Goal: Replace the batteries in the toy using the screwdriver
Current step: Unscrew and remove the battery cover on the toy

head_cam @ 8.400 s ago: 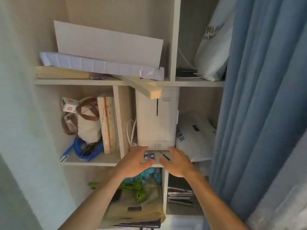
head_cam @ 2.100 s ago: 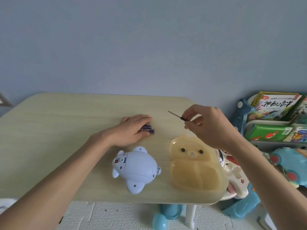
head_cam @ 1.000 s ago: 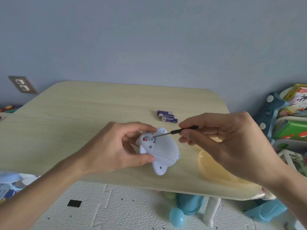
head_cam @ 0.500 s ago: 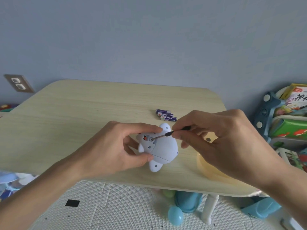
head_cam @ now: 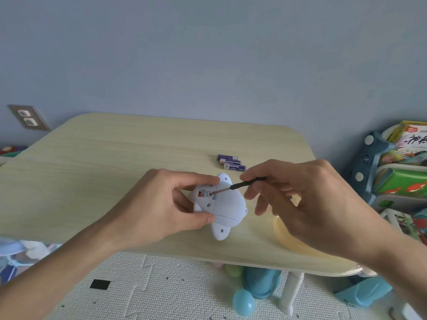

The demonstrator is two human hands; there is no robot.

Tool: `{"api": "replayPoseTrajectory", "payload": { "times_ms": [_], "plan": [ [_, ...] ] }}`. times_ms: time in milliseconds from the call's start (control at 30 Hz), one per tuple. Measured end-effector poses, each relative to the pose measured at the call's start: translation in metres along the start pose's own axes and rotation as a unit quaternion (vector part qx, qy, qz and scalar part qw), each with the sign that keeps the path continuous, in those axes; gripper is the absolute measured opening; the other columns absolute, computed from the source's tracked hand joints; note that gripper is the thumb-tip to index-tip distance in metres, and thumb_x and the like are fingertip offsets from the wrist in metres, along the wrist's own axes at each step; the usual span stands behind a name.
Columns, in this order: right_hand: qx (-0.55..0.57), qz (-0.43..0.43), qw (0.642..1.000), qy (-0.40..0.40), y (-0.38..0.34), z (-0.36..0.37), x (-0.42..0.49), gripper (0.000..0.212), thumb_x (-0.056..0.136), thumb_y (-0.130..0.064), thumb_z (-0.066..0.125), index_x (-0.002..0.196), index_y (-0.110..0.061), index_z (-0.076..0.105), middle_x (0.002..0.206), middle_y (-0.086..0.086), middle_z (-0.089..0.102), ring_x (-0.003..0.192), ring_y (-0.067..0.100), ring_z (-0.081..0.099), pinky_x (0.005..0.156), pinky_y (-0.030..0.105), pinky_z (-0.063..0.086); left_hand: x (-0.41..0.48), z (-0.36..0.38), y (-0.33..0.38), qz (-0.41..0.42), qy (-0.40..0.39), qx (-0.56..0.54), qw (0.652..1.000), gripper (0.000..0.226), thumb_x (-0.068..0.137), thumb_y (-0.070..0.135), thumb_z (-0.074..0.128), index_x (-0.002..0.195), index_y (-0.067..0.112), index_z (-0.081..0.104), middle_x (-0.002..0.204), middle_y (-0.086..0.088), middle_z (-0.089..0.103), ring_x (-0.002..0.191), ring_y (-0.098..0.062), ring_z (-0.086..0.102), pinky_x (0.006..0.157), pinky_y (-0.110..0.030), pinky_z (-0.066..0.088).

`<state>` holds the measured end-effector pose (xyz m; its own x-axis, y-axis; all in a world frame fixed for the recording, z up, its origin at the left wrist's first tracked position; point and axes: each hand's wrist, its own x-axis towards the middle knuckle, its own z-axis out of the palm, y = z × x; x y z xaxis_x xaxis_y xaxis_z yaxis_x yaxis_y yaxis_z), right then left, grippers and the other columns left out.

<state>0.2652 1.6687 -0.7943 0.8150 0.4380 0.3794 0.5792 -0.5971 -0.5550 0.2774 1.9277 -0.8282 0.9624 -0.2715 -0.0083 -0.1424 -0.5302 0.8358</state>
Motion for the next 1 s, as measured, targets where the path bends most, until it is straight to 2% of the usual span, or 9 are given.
{"api": "replayPoseTrajectory", "payload": {
  "times_ms": [133,233,300,367,467,567,767,900,1000],
  "plan": [
    [-0.030,0.002,0.999,0.014,0.001,0.000,-0.001,0.034,0.104,-0.038,0.054,0.085,-0.019,0.074,0.060,-0.005,0.069,0.056,0.013,0.067,0.057,0.033,0.056,0.000,0.004,0.001,0.012,0.002,-0.019,1.000,0.056,0.078,0.013,0.095,0.122,0.042,0.077,0.100,0.014,0.086,0.079,-0.005,0.083,0.086,-0.037,0.067],
    [-0.004,0.025,1.000,0.016,-0.003,0.006,-0.002,0.017,0.101,-0.035,0.054,0.105,-0.028,0.069,0.063,-0.012,0.069,0.058,0.010,0.067,0.059,0.034,0.057,0.002,0.005,0.001,0.008,-0.004,-0.038,0.999,0.055,0.079,0.008,0.094,0.120,0.039,0.077,0.117,0.015,0.082,0.087,-0.014,0.085,0.091,-0.040,0.067],
    [0.019,0.032,0.999,0.004,-0.003,0.008,-0.002,0.006,0.098,-0.036,0.058,0.100,-0.034,0.063,0.064,-0.012,0.067,0.058,0.015,0.067,0.057,0.040,0.058,0.002,0.005,0.000,0.006,-0.010,-0.039,0.999,0.055,0.081,0.008,0.092,0.119,0.043,0.075,0.122,0.016,0.080,0.084,-0.019,0.086,0.092,-0.043,0.067],
    [0.029,0.035,0.999,-0.004,-0.003,0.008,-0.002,0.007,0.096,-0.035,0.061,0.093,-0.031,0.066,0.066,-0.008,0.068,0.059,0.017,0.069,0.058,0.043,0.059,0.002,0.006,-0.001,0.003,-0.017,-0.042,0.999,0.056,0.083,0.008,0.091,0.118,0.048,0.073,0.124,0.017,0.078,0.079,-0.023,0.086,0.085,-0.037,0.062],
    [0.045,0.033,0.998,-0.020,-0.004,0.006,-0.004,0.012,0.098,-0.022,0.065,0.103,-0.029,0.072,0.076,-0.010,0.074,0.070,0.010,0.075,0.066,0.036,0.062,0.002,0.006,-0.004,0.002,-0.018,-0.048,0.999,0.057,0.084,0.007,0.090,0.119,0.050,0.072,0.129,0.017,0.075,0.078,-0.045,0.080,0.079,-0.038,0.054],
    [0.018,0.032,0.999,-0.027,-0.003,0.006,-0.004,0.020,0.101,-0.015,0.059,0.109,-0.025,0.075,0.083,-0.012,0.077,0.074,0.006,0.076,0.065,0.029,0.061,0.003,0.006,-0.005,-0.002,-0.015,-0.045,0.999,0.054,0.084,0.008,0.090,0.120,0.044,0.072,0.129,0.019,0.075,0.079,-0.045,0.080,0.077,-0.035,0.054],
    [-0.031,0.033,0.999,-0.005,-0.006,0.007,-0.004,0.021,0.099,-0.035,0.054,0.099,-0.028,0.074,0.071,-0.005,0.074,0.064,0.010,0.068,0.059,0.035,0.057,0.002,0.010,0.000,-0.003,-0.025,-0.063,0.998,0.054,0.079,0.010,0.094,0.118,0.041,0.073,0.123,0.012,0.080,0.073,-0.032,0.082,0.083,-0.044,0.063],
    [0.008,0.028,1.000,-0.002,-0.006,0.007,-0.005,0.006,0.100,-0.029,0.060,0.103,-0.033,0.063,0.068,-0.010,0.071,0.062,0.007,0.068,0.058,0.029,0.056,0.000,0.012,-0.001,-0.013,-0.019,-0.072,0.997,0.053,0.080,0.027,0.094,0.119,0.056,0.073,0.069,-0.012,0.077,0.061,-0.019,0.043,0.068,-0.036,0.037],
    [0.002,0.017,1.000,0.003,-0.004,0.006,-0.005,0.005,0.097,-0.027,0.068,0.096,-0.029,0.073,0.069,-0.011,0.072,0.062,0.009,0.068,0.059,0.030,0.056,-0.002,0.012,0.001,-0.014,-0.013,-0.082,0.996,0.052,0.082,0.026,0.092,0.118,0.059,0.073,0.071,-0.024,0.074,0.063,-0.020,0.038,0.066,-0.034,0.033]
  ]
}}
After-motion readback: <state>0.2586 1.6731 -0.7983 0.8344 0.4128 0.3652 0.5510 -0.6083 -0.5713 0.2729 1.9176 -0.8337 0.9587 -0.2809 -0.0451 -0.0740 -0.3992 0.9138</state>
